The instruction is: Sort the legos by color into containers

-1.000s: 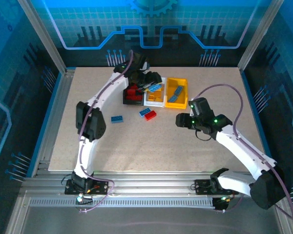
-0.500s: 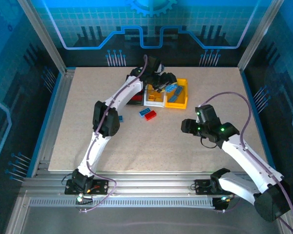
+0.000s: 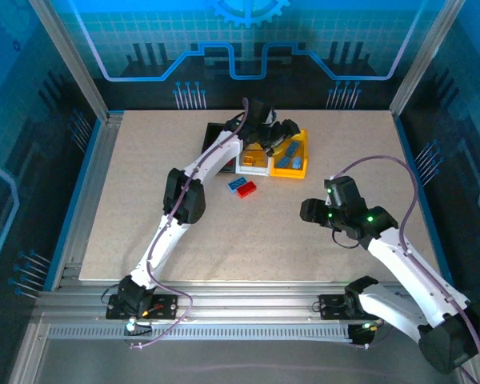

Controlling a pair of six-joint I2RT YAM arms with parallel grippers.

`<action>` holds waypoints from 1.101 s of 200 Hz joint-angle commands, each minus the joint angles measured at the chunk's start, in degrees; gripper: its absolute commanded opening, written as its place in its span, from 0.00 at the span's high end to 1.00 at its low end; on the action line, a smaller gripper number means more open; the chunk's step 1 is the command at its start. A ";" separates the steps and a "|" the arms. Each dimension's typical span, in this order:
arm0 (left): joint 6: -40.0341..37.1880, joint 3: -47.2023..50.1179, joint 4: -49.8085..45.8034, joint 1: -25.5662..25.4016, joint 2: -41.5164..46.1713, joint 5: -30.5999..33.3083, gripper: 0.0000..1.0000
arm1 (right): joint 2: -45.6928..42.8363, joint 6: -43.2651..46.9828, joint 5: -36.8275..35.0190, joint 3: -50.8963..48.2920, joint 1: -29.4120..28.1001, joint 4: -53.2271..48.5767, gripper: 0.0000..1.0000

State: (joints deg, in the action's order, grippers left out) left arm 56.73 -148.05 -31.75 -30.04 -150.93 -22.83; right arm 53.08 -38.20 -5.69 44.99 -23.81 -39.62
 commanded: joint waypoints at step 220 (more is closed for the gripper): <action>-17.07 92.42 -12.75 8.67 89.38 8.72 0.01 | 44.37 25.46 16.68 31.99 -7.04 5.79 0.28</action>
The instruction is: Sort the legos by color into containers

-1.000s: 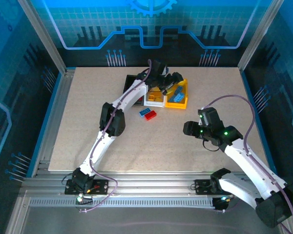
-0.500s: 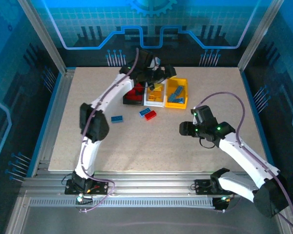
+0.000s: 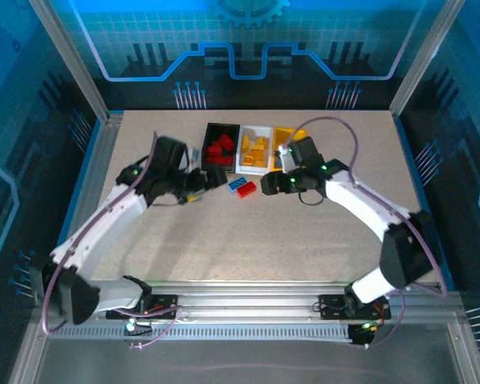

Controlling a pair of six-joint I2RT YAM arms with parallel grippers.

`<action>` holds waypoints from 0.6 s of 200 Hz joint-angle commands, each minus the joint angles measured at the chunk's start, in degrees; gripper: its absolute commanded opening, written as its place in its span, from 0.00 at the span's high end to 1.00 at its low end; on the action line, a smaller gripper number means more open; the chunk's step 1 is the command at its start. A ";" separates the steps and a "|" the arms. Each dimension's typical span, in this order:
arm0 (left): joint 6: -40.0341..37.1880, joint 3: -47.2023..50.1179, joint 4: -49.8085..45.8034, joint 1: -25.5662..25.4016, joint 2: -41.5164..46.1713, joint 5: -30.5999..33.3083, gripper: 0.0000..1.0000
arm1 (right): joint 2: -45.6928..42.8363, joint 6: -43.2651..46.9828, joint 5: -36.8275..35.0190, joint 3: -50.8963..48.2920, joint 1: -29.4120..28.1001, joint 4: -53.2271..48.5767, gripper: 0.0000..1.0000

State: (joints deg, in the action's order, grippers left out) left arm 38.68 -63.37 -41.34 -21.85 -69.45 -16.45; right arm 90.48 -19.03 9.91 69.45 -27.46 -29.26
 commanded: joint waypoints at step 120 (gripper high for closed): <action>1.94 14.39 -4.80 3.21 13.10 5.57 0.01 | 24.90 9.99 -10.59 18.49 -7.87 -6.64 0.15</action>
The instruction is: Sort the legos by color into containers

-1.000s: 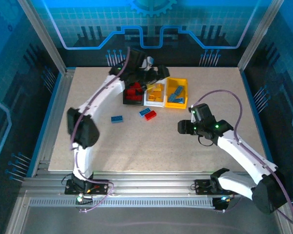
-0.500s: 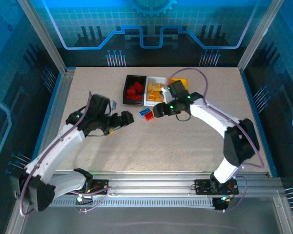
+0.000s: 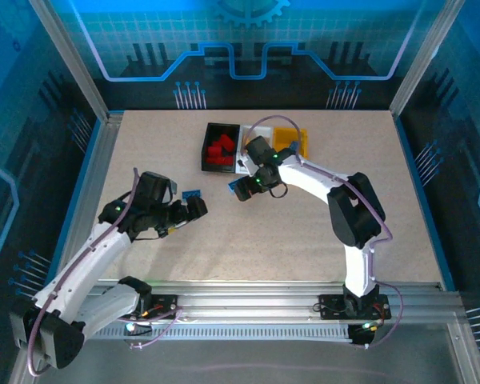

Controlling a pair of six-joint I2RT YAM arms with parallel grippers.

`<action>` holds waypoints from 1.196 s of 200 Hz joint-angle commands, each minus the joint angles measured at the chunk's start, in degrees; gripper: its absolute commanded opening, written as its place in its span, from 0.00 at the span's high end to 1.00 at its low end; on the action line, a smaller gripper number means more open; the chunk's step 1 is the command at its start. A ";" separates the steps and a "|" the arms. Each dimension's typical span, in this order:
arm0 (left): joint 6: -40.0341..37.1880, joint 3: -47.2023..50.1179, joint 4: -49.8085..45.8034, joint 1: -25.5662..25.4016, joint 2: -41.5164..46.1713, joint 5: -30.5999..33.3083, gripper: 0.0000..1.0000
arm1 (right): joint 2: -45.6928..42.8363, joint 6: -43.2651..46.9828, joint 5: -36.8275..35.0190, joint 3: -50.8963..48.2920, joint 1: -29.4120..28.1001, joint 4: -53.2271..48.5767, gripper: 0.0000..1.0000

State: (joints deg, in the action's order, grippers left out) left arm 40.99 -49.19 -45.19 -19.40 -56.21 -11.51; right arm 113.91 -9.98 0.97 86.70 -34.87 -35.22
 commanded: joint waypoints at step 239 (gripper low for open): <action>4.08 4.67 0.48 1.56 1.88 0.22 0.01 | 8.70 1.20 -10.97 5.50 -2.07 -0.44 0.36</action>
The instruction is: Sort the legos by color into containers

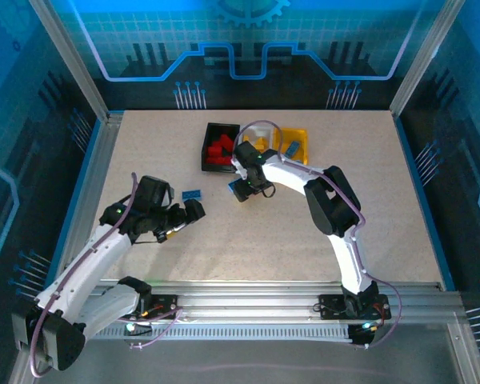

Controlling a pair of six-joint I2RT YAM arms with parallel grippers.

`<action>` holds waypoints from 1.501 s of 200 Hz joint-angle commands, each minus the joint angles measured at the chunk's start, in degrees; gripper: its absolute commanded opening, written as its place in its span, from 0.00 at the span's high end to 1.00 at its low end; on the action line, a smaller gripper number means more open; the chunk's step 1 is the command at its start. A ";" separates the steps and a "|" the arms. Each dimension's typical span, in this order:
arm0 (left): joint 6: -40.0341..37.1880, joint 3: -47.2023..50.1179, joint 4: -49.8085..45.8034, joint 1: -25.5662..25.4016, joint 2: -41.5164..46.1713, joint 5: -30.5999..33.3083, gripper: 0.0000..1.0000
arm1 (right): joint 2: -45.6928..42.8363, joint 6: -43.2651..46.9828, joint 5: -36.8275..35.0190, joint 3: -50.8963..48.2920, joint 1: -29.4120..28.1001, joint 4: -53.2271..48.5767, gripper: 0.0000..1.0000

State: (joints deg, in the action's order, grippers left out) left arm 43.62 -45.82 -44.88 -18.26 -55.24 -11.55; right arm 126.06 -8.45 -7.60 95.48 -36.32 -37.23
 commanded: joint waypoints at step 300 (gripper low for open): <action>-3.87 -3.72 -8.02 5.66 -4.46 2.49 0.01 | 21.17 -21.98 23.05 48.74 8.53 -5.20 0.35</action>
State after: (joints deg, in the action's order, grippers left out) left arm 41.45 -47.64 -49.84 -13.61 -59.90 -10.02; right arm 145.86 -28.88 14.50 142.37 -28.36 -40.97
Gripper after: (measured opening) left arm 0.989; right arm 0.645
